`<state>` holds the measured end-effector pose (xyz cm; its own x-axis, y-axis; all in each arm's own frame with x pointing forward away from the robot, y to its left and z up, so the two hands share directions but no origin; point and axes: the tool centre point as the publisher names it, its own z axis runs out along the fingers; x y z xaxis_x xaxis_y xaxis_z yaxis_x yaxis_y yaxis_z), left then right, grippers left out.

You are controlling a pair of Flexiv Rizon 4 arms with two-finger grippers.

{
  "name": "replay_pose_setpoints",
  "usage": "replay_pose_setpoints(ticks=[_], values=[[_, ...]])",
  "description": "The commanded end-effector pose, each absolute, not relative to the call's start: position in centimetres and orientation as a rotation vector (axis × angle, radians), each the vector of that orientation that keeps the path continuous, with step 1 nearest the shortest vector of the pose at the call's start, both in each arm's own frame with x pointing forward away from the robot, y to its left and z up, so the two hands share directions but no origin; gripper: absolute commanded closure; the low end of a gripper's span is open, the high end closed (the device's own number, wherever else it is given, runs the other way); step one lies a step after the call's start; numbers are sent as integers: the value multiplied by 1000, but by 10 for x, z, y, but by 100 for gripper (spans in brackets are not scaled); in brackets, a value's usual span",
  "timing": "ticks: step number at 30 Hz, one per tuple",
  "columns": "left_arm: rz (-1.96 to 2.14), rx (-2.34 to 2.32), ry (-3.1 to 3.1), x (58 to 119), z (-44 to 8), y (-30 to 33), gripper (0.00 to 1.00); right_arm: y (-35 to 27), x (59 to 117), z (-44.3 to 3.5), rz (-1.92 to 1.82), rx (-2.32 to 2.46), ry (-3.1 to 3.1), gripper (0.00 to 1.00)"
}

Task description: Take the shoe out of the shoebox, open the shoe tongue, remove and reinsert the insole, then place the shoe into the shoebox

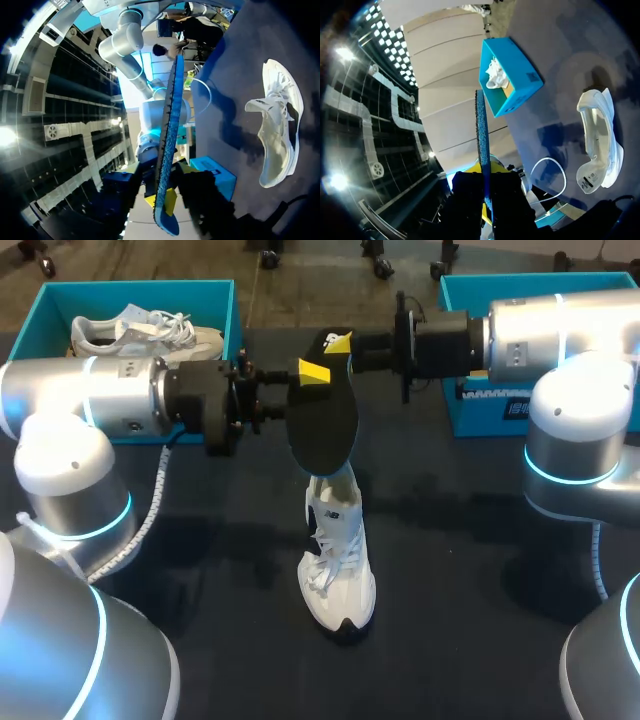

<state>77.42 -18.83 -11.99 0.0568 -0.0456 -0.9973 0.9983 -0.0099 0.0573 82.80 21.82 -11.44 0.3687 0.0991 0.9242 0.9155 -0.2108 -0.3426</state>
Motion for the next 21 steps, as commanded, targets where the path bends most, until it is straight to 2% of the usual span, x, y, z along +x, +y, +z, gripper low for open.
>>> replay_pose_setpoints(ticks=[1,3,12,13,14,21], values=[[-1193,1208,1120,779,-122,-194,89,219,824,-116,-1001,-1603,-920,100],[-1191,1209,1120,780,-123,-194,100,219,822,-117,-1002,-1604,-913,100],[-1214,1200,1117,777,-124,-194,100,217,821,-118,-1059,-1587,-924,100],[-1215,1200,1117,777,-124,-194,100,215,821,-117,-1075,-1583,-939,66],[-1218,1199,1117,776,-125,-193,100,215,821,-116,-1091,-1577,-955,0],[-1243,1191,1111,776,-122,-185,100,202,816,-112,-1193,-1549,-1035,0]])
